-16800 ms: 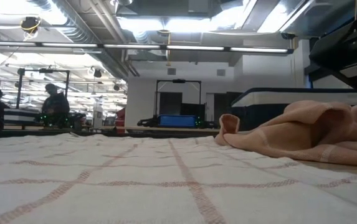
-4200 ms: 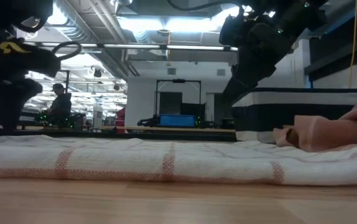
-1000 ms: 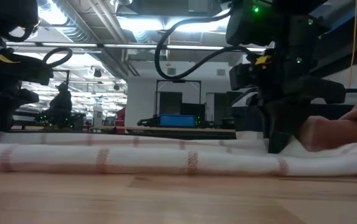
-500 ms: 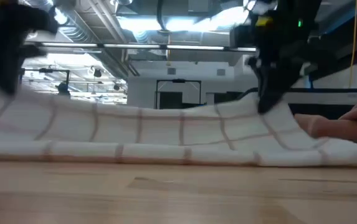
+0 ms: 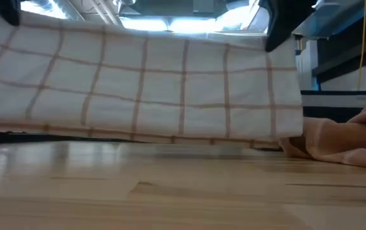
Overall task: Fold towel
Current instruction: Fold the brown striped towel on the table
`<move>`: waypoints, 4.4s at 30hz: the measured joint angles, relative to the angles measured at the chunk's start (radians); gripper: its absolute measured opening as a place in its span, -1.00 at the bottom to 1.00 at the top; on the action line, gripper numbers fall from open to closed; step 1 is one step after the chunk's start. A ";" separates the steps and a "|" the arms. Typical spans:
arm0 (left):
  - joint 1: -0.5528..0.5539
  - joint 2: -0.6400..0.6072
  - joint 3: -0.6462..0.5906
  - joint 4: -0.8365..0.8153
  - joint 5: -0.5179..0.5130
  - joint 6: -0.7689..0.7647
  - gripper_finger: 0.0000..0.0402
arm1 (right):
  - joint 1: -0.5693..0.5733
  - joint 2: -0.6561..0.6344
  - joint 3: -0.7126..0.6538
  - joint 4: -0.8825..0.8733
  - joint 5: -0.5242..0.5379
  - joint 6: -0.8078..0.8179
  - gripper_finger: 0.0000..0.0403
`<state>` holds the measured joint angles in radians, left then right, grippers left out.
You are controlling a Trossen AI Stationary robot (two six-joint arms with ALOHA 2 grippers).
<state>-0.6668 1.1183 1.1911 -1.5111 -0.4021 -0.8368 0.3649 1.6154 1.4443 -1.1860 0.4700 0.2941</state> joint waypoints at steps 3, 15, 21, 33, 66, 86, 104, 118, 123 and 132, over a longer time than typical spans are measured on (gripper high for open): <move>-0.026 0.001 -0.002 0.001 -0.001 -0.042 -0.99 | 0.019 -0.005 -0.001 0.001 0.002 0.038 -0.97; -0.234 0.021 -0.002 0.298 0.054 -0.205 -0.99 | 0.179 -0.005 -0.001 0.116 -0.209 0.173 -0.97; -0.335 0.063 -0.006 0.497 0.090 -0.257 -0.99 | 0.259 -0.005 -0.001 0.336 -0.439 0.176 -0.98; -0.328 0.058 -0.331 0.426 -0.013 -0.446 -0.99 | 0.123 -0.005 -0.327 0.527 -0.336 0.117 -0.95; -0.176 0.006 -0.392 0.651 -0.072 -0.309 -0.03 | 0.000 -0.092 -0.428 0.594 -0.331 0.372 0.29; -0.148 0.357 -0.531 0.999 -0.123 -0.174 -0.08 | 0.158 -0.059 -0.701 1.046 -0.253 1.175 0.29; -0.149 0.410 -0.529 1.037 -0.145 -0.172 -0.08 | 0.161 0.109 -0.699 1.165 -0.206 1.249 0.29; -0.149 0.411 -0.530 1.039 -0.172 -0.169 -0.08 | 0.160 0.197 -0.699 1.334 -0.114 1.238 0.14; -0.148 0.388 -0.489 1.031 -0.167 -0.126 -0.08 | 0.160 0.200 -0.701 1.321 -0.105 1.185 -0.35; -0.084 0.347 -0.448 1.219 -0.219 0.055 -0.08 | 0.159 0.198 -0.702 1.313 -0.104 1.114 -0.83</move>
<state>-0.7511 1.4651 0.7430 -0.2920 -0.6211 -0.7821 0.5243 1.8134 0.7423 0.1274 0.3665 1.4078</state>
